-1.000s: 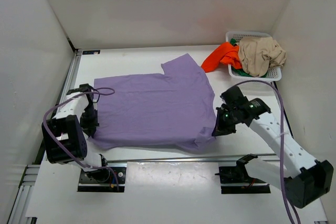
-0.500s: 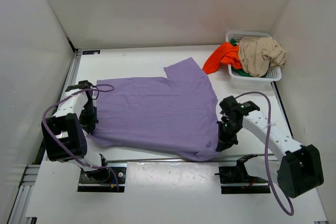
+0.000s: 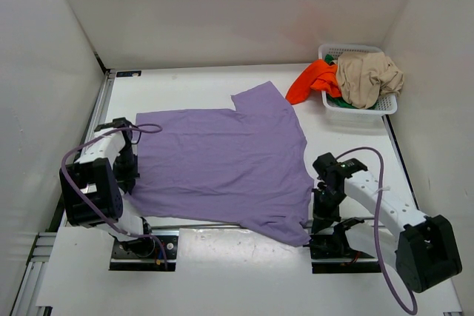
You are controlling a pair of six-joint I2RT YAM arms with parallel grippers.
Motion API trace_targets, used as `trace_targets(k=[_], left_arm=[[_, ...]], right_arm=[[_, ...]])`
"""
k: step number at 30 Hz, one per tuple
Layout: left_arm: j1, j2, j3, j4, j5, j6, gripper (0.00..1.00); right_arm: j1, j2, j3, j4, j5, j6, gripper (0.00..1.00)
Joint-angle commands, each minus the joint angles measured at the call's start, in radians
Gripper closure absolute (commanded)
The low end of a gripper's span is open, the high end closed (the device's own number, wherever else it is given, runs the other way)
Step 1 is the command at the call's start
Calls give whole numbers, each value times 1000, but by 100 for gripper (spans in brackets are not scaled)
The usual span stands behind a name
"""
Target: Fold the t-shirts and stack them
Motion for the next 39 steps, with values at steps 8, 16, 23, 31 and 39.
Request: trace_targets(k=[8,16,23,31,39], left_arm=[[7,-86,187,-18,9,0,41],[-69,91,374,65,-13,0,33],[-105,387,433,195,-106,0,36],[-105,702,687,227,-138,0,38],[-105,962,1098,238,-156,0,38]], right_arm=[[33,212,496,120,147,-58,81],[24,801,968,248,306,-135,66],[1,1147,1220,145,263,-10,66],[-47,1384,1421,125,188,102,63],[-128,1520,1716,370,114,213,63]])
